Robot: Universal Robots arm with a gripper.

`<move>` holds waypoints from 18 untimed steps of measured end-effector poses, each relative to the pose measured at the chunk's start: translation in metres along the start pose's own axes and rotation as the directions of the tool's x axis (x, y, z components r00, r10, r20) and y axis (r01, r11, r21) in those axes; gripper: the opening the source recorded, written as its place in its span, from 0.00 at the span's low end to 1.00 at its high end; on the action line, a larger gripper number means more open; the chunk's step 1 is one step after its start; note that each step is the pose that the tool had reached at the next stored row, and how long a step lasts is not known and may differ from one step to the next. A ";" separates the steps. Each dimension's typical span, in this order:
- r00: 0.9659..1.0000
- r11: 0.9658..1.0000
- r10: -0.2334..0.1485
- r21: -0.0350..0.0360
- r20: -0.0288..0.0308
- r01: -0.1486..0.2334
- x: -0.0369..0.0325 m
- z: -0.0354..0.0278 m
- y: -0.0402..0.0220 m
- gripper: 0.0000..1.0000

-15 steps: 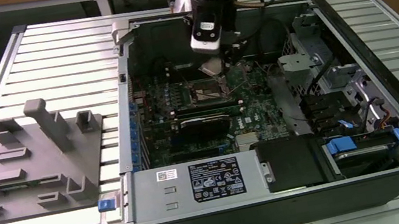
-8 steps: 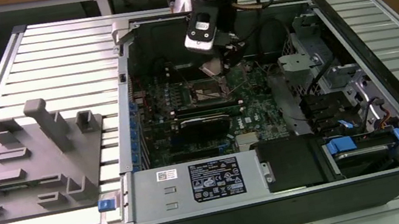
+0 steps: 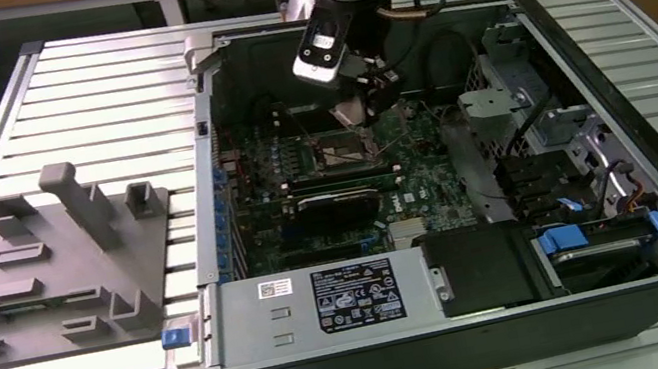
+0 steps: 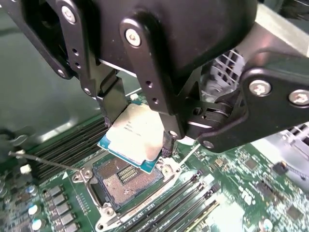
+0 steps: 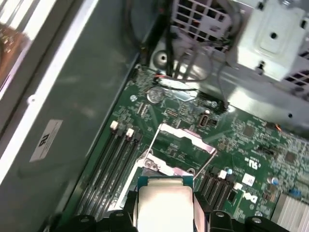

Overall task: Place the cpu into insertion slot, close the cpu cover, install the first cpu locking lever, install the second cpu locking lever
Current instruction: 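Place the cpu into insertion slot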

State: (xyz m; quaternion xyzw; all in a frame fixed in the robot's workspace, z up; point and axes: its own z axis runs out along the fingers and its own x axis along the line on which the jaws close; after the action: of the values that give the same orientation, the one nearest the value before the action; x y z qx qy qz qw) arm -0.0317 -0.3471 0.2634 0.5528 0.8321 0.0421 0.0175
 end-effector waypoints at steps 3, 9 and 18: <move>0.999 0.999 0.052 -0.001 0.005 -0.052 0.0000 0.0004 0.0000 0.54; 0.987 0.987 0.160 -0.004 0.014 -0.160 0.0000 0.0012 -0.0001 0.54; 0.949 0.950 0.313 -0.010 0.027 -0.313 0.0000 0.0023 -0.0002 0.54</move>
State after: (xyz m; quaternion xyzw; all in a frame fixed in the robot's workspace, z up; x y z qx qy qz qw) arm -0.0317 -0.3471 0.2611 0.6782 0.7334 0.0388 0.0240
